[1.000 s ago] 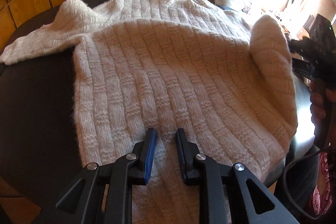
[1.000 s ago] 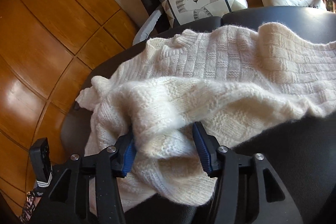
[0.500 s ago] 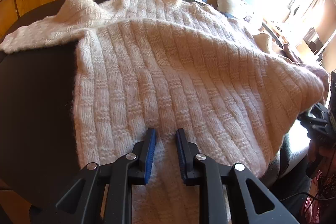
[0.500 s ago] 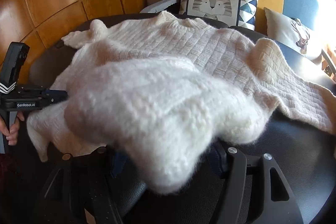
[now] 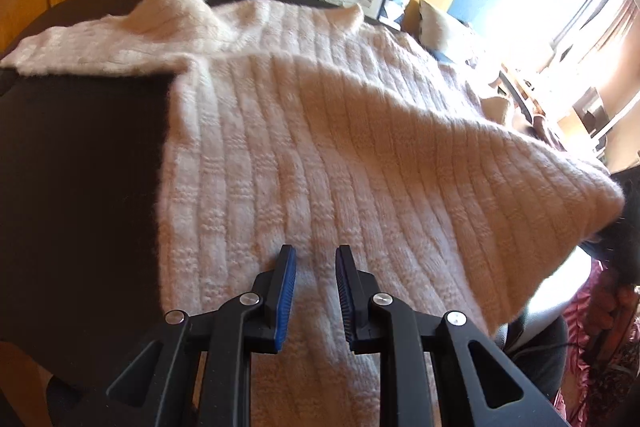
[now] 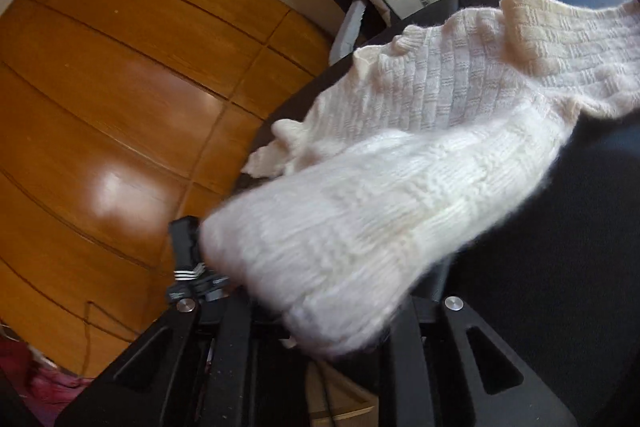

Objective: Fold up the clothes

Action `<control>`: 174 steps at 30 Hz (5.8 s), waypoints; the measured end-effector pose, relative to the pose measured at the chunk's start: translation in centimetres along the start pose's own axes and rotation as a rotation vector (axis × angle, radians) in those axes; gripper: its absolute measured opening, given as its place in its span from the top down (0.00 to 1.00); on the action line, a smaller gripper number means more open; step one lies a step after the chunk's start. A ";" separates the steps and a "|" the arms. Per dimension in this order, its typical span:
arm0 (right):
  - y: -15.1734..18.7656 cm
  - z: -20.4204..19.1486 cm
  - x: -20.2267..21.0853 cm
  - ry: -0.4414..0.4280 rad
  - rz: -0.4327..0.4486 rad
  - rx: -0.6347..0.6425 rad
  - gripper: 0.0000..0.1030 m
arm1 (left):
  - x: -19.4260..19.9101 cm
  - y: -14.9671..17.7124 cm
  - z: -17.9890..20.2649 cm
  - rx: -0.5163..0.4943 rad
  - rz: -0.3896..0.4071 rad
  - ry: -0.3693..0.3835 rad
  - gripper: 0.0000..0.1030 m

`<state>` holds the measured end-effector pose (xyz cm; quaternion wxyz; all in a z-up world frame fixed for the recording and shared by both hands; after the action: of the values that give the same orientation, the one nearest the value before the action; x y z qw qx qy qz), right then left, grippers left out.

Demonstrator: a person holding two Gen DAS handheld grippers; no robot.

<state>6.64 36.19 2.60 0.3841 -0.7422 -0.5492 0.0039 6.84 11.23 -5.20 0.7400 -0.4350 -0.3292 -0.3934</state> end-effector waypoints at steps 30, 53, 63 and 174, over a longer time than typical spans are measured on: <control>7.9 1.7 5.7 0.509 -0.049 0.305 0.30 | 4.2 3.0 -4.7 0.147 0.014 0.101 0.75; 8.3 1.0 2.5 0.233 -0.091 0.046 0.84 | 2.3 3.7 -4.7 0.177 -0.213 0.207 0.93; 6.9 -3.1 5.8 -0.109 0.012 -0.104 0.90 | 6.5 0.4 -3.1 0.079 -0.228 0.282 0.99; -11.3 28.8 11.4 1.175 -0.057 -0.003 0.57 | -11.2 -13.8 2.5 -0.118 0.256 -0.140 0.73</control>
<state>-10.33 62.95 -6.43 0.6228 -0.6056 -0.2640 -0.4191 -10.86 12.48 -8.17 0.7325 -0.5424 -0.2982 -0.2834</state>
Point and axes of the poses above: each gripper's, at about its wrist camera, not at the fingertips, and x roughly against the way its jaws point, z to its right, y to its underside, the point moved 7 cm from there along -x, roughly the way its jaws point, and after that the axes turned 14 degrees about x, right-handed, at the moved point
